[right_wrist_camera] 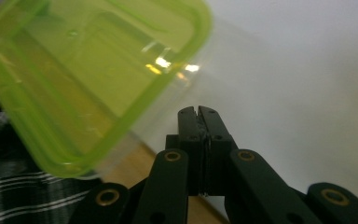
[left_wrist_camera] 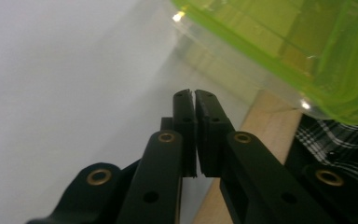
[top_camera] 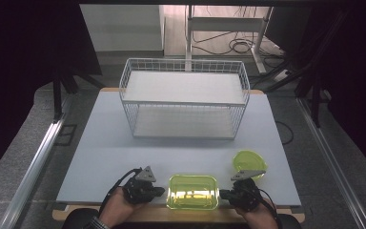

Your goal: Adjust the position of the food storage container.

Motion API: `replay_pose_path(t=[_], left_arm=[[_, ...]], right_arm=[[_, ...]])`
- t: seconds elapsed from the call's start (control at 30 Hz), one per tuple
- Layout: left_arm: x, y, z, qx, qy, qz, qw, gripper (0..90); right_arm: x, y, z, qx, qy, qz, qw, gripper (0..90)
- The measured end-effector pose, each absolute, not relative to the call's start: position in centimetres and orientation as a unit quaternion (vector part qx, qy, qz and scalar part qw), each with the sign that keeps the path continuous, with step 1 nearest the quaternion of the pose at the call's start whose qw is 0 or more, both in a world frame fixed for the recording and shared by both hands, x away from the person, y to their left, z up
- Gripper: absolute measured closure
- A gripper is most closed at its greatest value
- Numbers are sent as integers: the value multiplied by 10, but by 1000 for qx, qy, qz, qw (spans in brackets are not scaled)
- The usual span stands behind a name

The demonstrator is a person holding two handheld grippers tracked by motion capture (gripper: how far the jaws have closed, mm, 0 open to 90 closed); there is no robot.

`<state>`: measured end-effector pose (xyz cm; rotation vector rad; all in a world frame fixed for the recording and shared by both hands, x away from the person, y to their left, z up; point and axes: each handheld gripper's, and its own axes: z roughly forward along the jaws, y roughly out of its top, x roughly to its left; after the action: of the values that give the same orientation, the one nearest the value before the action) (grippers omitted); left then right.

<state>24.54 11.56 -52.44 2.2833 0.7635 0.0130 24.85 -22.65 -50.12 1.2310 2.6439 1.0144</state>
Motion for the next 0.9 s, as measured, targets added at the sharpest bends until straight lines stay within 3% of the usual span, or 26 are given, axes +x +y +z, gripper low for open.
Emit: replay_pose_path(t=[0.17,0.9], left_arm=[[246,115,-524,882,296,-9,367,900],[276,151,-530,854,389,30,344,853]], right_arm=[[258,-215,-502,399,854,333,10,879],[343,-145,-507,373,868,327,32,879]])
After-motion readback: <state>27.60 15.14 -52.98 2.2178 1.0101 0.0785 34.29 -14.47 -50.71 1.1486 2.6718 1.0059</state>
